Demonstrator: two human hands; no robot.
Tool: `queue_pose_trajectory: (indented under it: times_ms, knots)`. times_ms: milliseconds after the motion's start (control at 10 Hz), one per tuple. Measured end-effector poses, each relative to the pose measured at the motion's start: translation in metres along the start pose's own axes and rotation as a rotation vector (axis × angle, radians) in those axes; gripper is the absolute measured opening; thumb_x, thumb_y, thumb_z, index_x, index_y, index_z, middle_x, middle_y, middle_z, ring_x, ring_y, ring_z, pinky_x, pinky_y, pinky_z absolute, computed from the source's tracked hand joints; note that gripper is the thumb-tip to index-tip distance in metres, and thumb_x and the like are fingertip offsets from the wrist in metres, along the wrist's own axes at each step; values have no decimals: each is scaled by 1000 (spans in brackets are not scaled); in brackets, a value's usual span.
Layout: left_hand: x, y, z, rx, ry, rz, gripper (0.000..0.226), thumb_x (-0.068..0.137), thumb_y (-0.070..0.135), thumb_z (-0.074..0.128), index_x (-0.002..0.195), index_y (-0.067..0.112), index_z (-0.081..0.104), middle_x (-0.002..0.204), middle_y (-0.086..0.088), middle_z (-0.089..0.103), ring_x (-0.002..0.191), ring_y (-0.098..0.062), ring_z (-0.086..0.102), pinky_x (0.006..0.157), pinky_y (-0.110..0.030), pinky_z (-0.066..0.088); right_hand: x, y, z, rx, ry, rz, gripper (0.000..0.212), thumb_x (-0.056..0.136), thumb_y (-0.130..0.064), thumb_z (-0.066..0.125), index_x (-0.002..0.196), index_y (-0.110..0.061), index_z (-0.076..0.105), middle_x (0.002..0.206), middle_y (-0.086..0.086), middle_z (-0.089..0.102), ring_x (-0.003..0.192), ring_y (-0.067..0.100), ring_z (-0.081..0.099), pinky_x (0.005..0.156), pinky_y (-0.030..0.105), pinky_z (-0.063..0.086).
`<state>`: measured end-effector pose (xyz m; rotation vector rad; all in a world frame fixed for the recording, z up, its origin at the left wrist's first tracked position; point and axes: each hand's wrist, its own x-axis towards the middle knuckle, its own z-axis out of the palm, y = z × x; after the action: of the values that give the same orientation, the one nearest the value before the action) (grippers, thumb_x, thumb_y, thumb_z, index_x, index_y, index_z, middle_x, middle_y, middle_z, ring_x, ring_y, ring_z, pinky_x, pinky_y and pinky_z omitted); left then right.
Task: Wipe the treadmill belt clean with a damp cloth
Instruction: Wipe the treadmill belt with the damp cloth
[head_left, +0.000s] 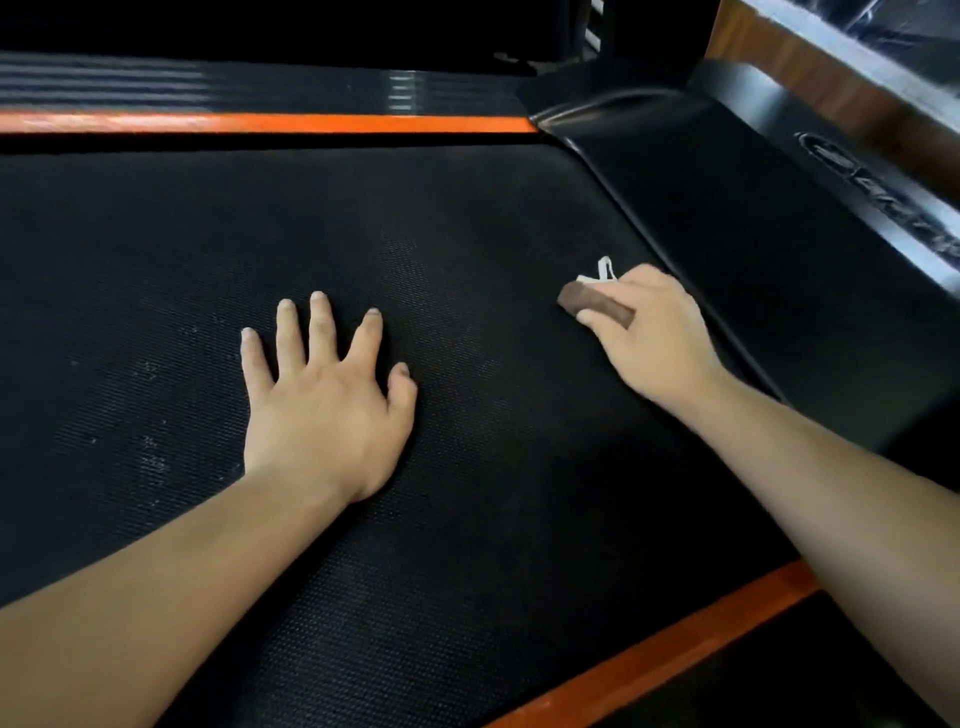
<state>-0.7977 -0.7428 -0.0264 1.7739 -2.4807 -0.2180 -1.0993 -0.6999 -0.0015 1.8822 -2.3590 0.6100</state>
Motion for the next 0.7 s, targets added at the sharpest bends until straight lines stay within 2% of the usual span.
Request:
queue_pose_trajectory:
  times_ms: [100,200,300,400,500,600,700]
  knots:
    - [-1,0,0,-16,14,8,69,101,59,16,164,30,18,172,-16,6,158,-37,-4,125,-60,-2,22,20,-11,-175,51,177,32,95,-40,62,124,-29,70,110,3,61,105,31,57,93,42,46]
    - [0,0,1,-17,10,4,69,101,59,16,164,30,17,172,-16,5,158,-37,-5,125,-60,-3,14,12,-8,-219,99,257,39,97,-39,60,130,-20,67,121,9,59,109,35,54,94,42,42]
    - [0,1,0,-14,2,4,69,101,59,15,164,30,16,172,-16,4,158,-37,-6,125,-60,-4,-28,-14,-3,-119,72,63,38,96,-45,59,125,-22,69,106,3,59,100,28,54,89,40,45]
    - [-1,0,0,-17,11,3,69,101,59,15,164,30,16,172,-16,3,158,-37,-6,125,-60,-4,-42,-10,-14,-149,34,-61,40,95,-52,53,114,-24,75,91,1,58,87,26,55,80,39,48]
    - [-1,1,-1,-19,13,7,69,101,58,16,164,30,17,172,-16,4,158,-37,-5,125,-60,-3,-12,21,-23,-307,103,67,46,97,-51,49,111,-16,75,96,11,63,89,38,58,79,45,50]
    - [0,0,0,-12,10,3,69,101,59,16,164,30,16,172,-16,4,158,-37,-6,125,-60,-4,-14,13,-20,-278,101,207,42,100,-49,51,117,-18,73,107,9,62,101,35,56,87,43,46]
    - [0,0,0,-8,7,1,69,101,59,16,164,30,15,172,-16,4,158,-37,-6,125,-60,-4,-51,-9,-19,-105,100,71,30,98,-47,55,106,-26,76,91,-1,59,92,24,54,86,38,46]
